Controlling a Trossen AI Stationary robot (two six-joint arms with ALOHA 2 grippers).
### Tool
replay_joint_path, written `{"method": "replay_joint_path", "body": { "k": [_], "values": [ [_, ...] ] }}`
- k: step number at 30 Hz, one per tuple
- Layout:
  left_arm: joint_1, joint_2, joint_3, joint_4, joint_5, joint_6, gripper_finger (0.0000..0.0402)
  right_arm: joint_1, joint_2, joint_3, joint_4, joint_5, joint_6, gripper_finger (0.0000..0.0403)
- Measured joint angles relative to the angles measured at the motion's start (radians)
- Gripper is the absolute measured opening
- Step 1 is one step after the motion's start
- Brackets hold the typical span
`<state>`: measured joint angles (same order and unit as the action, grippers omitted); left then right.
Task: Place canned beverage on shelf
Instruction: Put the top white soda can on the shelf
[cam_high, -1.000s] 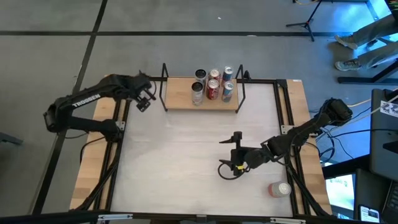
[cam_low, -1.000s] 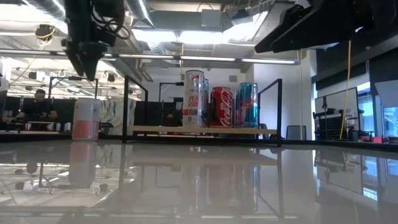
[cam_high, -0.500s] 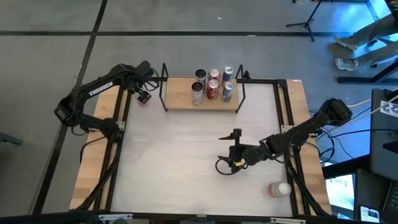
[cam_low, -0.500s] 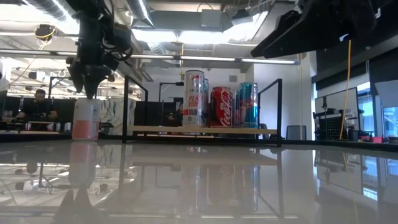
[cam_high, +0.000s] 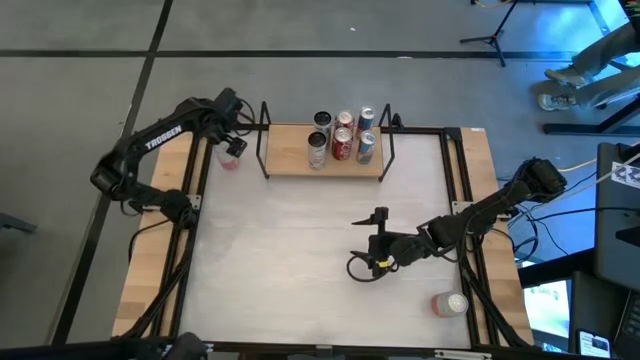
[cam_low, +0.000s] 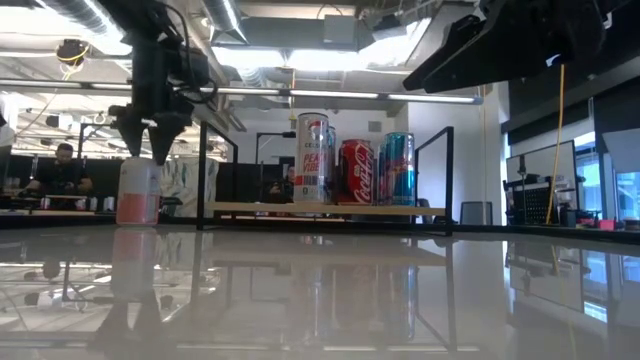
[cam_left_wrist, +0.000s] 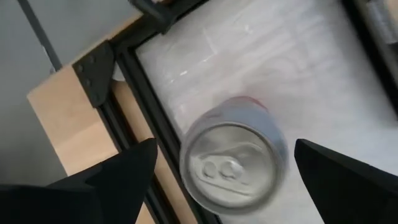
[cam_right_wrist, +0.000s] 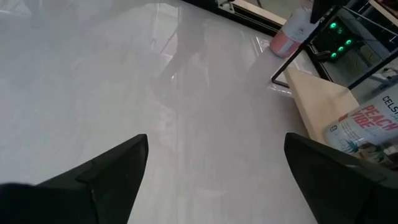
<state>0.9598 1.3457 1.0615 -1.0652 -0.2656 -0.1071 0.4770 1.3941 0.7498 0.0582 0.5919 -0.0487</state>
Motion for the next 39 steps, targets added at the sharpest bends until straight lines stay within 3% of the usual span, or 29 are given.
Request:
{"method": "replay_joint_path", "body": {
  "k": [11,20,24,30,39],
  "values": [
    [0.017,0.103,0.0,0.004,0.001,0.023,0.0362,0.0,0.0,0.0,0.0,0.0,0.002,0.0372],
    [0.026,0.106,0.002,-0.016,0.071,0.032,0.0265,0.0,0.0,0.0,-0.001,0.0,0.002,0.0372],
    [0.025,0.087,0.013,-0.057,0.079,0.037,0.0256,0.0,0.0,0.0,-0.001,0.0,-0.007,0.0372],
    [0.002,0.004,0.119,-0.152,0.066,0.01,0.0256,0.0,0.001,0.0,0.0,0.003,-0.008,0.0372],
    [-0.077,-0.051,0.442,-0.402,0.054,-0.065,0.0255,0.0,0.001,0.0,0.0,-0.002,-0.008,0.0372]
  ]
}}
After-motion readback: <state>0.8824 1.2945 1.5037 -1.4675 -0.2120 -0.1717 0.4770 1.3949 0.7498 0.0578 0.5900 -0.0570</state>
